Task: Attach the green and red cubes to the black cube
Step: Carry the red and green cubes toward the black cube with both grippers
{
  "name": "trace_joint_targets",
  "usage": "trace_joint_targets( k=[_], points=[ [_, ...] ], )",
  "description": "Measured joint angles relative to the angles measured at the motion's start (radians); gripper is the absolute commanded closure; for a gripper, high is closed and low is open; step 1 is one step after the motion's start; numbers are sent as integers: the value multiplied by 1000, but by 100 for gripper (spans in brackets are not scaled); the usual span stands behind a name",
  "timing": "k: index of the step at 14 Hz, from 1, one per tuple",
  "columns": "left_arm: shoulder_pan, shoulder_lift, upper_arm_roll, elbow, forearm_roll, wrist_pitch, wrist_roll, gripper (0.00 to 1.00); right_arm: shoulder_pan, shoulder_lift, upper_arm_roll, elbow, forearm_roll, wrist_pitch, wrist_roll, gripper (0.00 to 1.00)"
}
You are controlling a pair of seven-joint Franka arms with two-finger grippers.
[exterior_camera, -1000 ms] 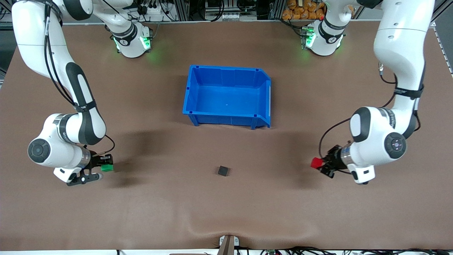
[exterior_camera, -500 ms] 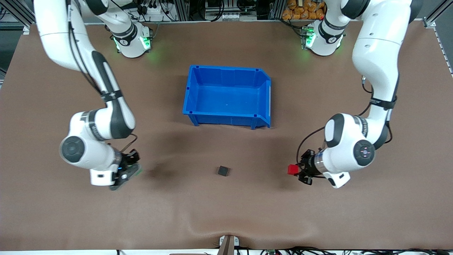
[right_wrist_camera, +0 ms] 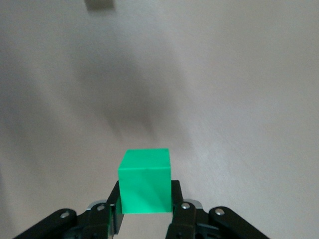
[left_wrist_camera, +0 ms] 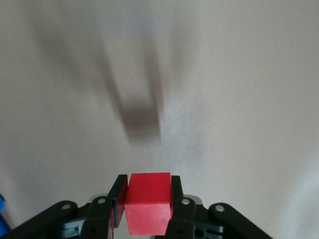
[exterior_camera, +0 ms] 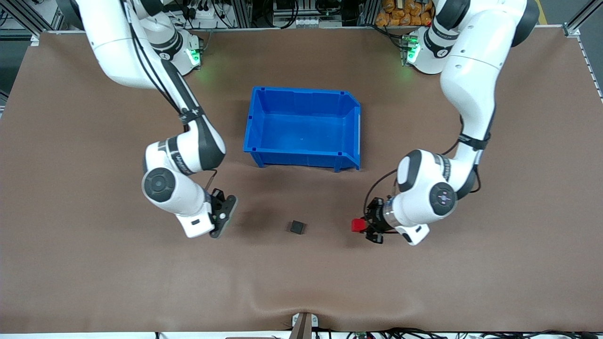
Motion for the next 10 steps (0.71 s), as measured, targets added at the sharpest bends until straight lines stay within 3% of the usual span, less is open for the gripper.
trace_joint_targets(
  k=[10],
  points=[
    [-76,161,-7,182,-3,104,-2,100,117,155,3,149,2,83,29,100]
  ],
)
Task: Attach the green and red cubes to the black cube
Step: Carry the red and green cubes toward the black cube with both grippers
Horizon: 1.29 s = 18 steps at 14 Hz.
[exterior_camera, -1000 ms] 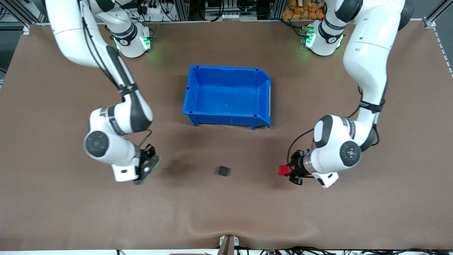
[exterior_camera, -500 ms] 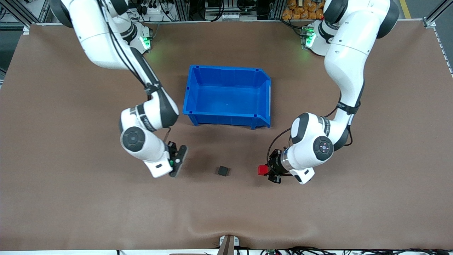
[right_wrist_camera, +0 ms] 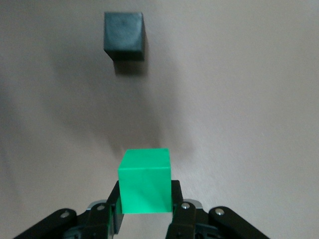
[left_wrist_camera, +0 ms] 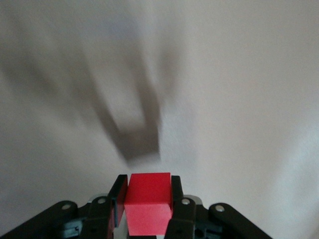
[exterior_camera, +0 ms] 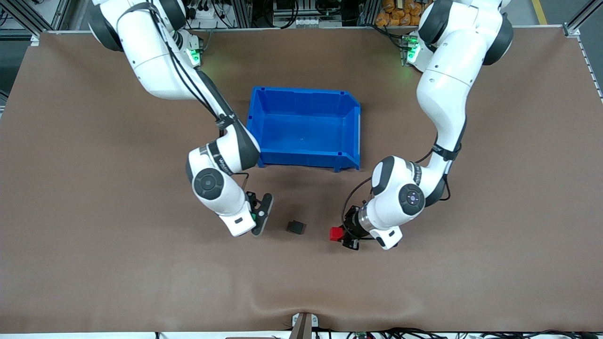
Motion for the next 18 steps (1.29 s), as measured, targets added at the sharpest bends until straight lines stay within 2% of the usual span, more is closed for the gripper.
trace_joint_targets(
  k=[5,18],
  points=[
    [-65,41,9,35,0,55,-10,100,43,46,0,54,0,19,53,100],
    [-98,79,7,41,0,128,-10,100,48,68,-1,65,0,38,62,100]
  ],
)
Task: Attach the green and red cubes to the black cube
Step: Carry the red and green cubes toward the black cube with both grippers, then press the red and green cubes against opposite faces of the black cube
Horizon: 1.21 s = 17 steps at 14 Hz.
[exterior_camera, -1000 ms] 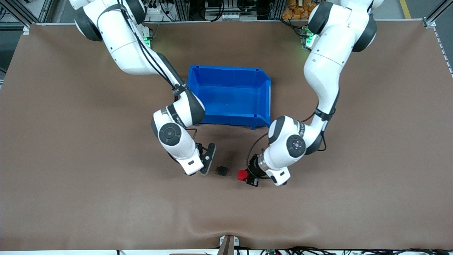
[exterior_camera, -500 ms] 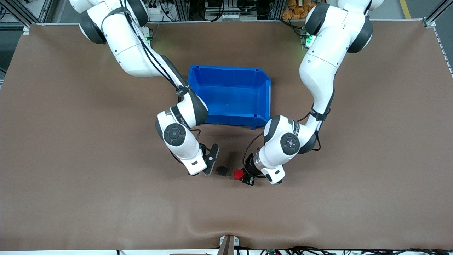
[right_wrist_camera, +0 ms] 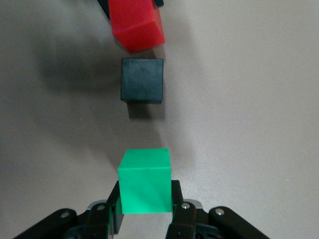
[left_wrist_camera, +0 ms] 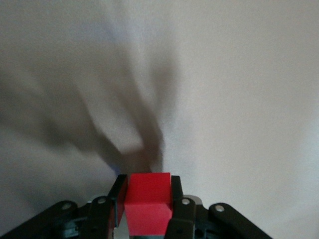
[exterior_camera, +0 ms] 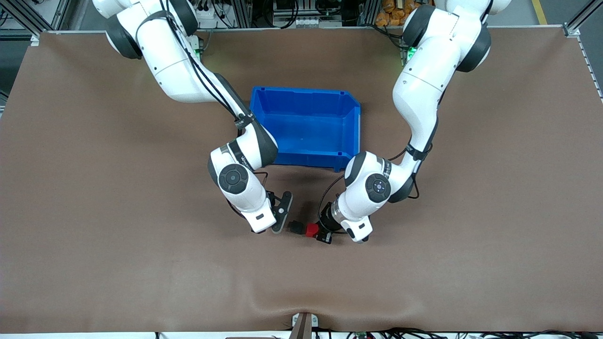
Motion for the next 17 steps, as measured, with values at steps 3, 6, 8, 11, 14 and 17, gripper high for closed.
trace_joint_targets(
  k=[3,6,8,11,14,17],
  points=[
    [-12,19,0,19,0,26,0,100,1,1,0,0,0,2,1,100],
    [-25,20,8,26,0,4,-53,100,1,1,0,0,0,3,2,100],
    [-38,19,32,46,0,-57,-110,100,1,1,0,0,0,4,8,100],
    [-56,8,45,59,0,-145,-184,100,1,6,0,1,0,19,11,100],
    [-57,-2,49,61,0,-197,-223,100,1,17,0,2,0,43,11,100],
    [-53,-2,55,61,0,-210,-225,97,2,20,0,3,0,46,11,100]
  ],
)
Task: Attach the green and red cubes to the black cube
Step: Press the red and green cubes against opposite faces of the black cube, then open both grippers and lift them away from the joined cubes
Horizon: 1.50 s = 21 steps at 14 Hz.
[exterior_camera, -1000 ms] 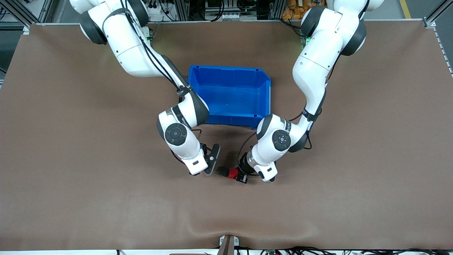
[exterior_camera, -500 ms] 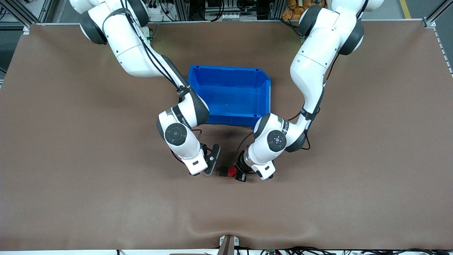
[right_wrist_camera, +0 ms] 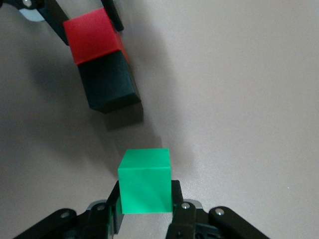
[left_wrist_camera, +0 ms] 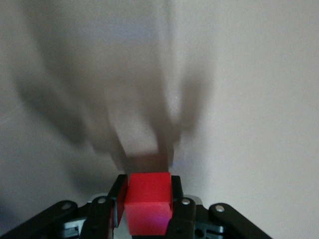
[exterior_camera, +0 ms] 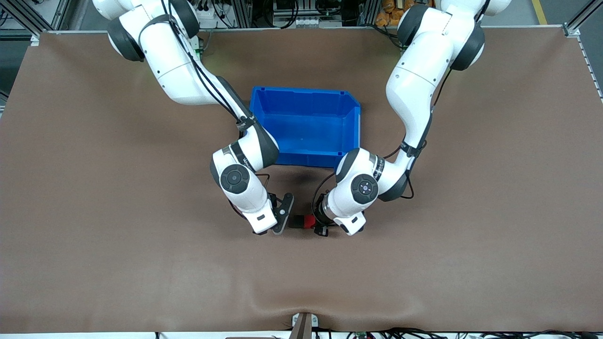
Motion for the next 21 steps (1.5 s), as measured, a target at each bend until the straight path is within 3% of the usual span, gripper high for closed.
trace_joint_targets(
  k=[4,5,9,14,15,16,17,18,21],
  points=[
    [5,0,2,-1,0,-5,-2,6,14,1,1,0,0,0,0,100],
    [5,0,2,-1,0,-5,-2,0,21,3,1,0,0,0,0,100],
    [7,-16,3,6,0,-9,8,0,34,22,0,3,0,46,1,100],
    [72,-107,4,10,0,-105,91,0,49,55,0,46,-1,69,1,100],
    [91,-123,4,9,0,-123,134,0,51,60,0,55,-1,69,1,94],
    [106,-137,4,10,0,-138,184,0,53,64,0,61,-1,69,1,81],
    [117,-154,5,10,0,-157,232,0,55,68,0,64,-1,69,1,51],
    [124,-171,5,10,0,-179,274,0,57,71,0,65,-1,69,1,1],
    [151,-231,6,12,0,-257,374,0,61,77,-1,65,-2,69,1,0]
  ],
)
